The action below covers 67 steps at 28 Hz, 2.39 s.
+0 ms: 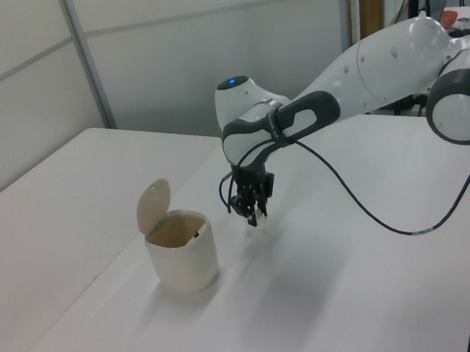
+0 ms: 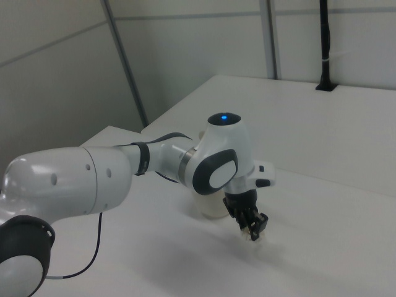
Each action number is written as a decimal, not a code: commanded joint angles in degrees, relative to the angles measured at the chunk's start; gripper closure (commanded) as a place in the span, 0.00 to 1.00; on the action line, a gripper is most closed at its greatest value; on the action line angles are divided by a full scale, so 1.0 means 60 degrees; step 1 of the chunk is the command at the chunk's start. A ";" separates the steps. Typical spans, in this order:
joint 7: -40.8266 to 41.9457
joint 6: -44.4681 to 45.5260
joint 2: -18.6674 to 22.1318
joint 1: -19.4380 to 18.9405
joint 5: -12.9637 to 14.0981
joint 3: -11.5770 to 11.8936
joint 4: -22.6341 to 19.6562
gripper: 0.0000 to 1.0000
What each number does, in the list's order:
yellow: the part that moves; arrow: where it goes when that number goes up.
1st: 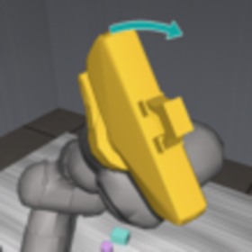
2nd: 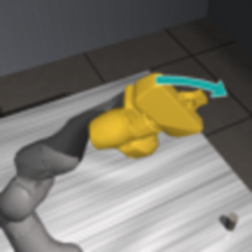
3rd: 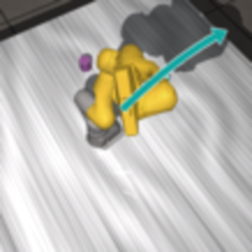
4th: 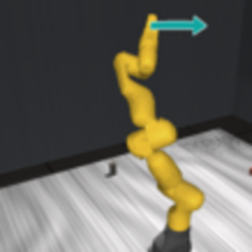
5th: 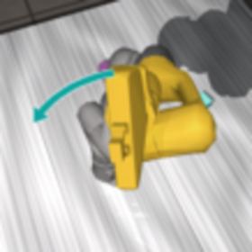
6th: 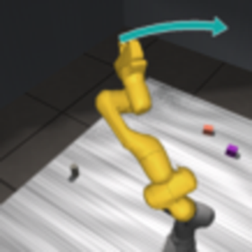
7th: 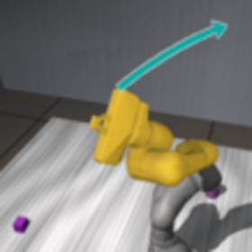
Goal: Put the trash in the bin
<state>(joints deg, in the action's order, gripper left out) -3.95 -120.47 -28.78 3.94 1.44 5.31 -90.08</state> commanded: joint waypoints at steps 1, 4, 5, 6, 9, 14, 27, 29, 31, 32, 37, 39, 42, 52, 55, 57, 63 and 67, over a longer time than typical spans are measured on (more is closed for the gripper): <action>0.0057 -0.0035 0.0943 -0.0085 -0.0196 0.0053 -0.0294 0.74; -0.0045 -0.0020 0.1324 -0.0202 -0.0196 -0.0050 -0.0250 0.74; -0.0059 -0.0034 0.1427 -0.0216 -0.0182 -0.0079 -0.0236 0.74; -0.0060 -0.0034 0.1515 -0.0289 -0.0181 -0.0094 -0.0221 0.74; -0.0045 -0.0093 0.1662 -0.0670 -0.0196 -0.0123 -0.0060 0.74; 0.0057 -0.0210 0.1619 -0.0948 -0.0123 -0.0167 0.0174 0.74; -0.0074 -0.2274 0.1325 -0.1315 -0.0079 -0.0723 0.0189 0.72; -0.0060 -0.2436 0.1311 -0.1315 -0.0079 -0.0782 0.0189 0.71; -0.0074 -0.2451 0.1311 -0.1315 -0.0050 -0.0782 0.0189 0.56; -0.0074 -0.2451 0.1296 -0.1315 -0.0050 -0.0797 0.0175 0.36; -0.0440 -0.2481 0.1077 -0.1563 -0.0225 -0.0841 0.0175 0.00; -0.0470 -0.2481 0.1018 -0.1579 -0.0225 -0.0826 0.0175 0.00; -0.0484 -0.2393 0.1032 -0.1579 -0.0211 -0.0797 0.0145 0.00; -0.0484 -0.0886 0.1588 -0.1520 -0.0211 -0.0709 0.0160 0.00; -0.0484 0.0035 0.2056 -0.1476 -0.0211 -0.0534 0.0189 0.00; -0.0499 0.0929 0.2539 -0.1476 -0.0211 -0.0314 0.0219 0.00; -0.0587 0.2776 0.3551 -0.1476 -0.0459 0.0052 0.0233 0.00; -0.0601 0.3728 0.3976 -0.1476 -0.0460 0.0140 0.0233 0.00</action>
<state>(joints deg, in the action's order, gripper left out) -5.90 -103.55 -8.31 -4.49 -0.17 5.51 -87.24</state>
